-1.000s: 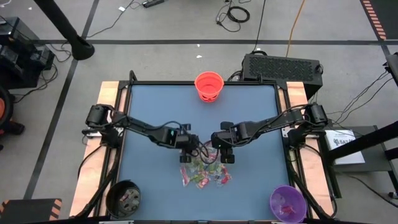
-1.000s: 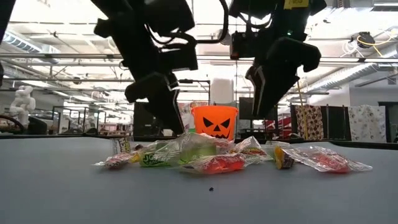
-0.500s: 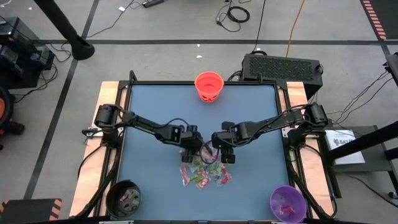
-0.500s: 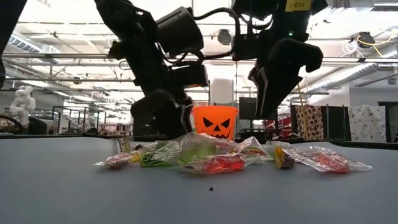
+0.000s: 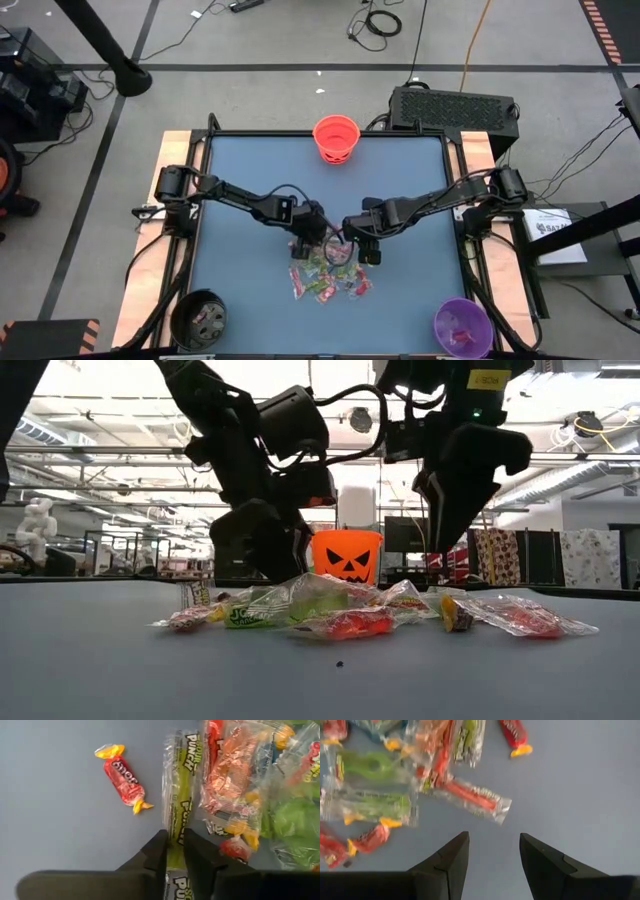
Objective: Sort candy by brand, put in halloween buckets
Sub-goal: Put the long green gummy into the orange bucket
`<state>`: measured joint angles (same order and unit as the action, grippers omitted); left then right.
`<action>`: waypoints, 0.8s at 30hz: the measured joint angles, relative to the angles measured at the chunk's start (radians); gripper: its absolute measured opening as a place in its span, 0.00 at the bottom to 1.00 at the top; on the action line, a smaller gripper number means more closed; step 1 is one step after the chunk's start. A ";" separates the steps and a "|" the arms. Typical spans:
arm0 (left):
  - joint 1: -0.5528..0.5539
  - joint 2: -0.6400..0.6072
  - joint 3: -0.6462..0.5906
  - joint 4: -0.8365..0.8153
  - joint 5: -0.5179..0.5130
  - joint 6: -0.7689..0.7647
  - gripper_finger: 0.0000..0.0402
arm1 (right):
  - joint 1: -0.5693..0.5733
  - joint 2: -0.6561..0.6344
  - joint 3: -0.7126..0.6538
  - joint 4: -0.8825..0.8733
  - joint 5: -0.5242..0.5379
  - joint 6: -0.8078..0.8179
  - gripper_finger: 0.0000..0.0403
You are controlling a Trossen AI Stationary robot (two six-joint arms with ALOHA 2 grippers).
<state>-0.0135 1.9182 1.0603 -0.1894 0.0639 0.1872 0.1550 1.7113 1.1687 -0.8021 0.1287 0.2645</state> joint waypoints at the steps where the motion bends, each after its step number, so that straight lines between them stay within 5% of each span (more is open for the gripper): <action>1: -0.001 0.000 0.000 0.000 0.000 0.004 0.13 | 0.003 0.000 0.000 -0.013 0.000 0.009 0.41; 20: 0.000 -0.198 -0.005 -0.203 -0.021 -0.043 0.07 | 0.018 0.000 0.000 -0.104 0.000 0.067 0.41; 24: 0.000 -0.276 -0.006 -0.329 -0.093 -0.098 0.07 | 0.029 0.000 0.000 -0.090 0.000 0.051 0.41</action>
<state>-0.0132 1.6423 1.0542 -0.5187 -0.0294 0.0890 0.1842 1.7111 1.1687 -0.8916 0.1292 0.3159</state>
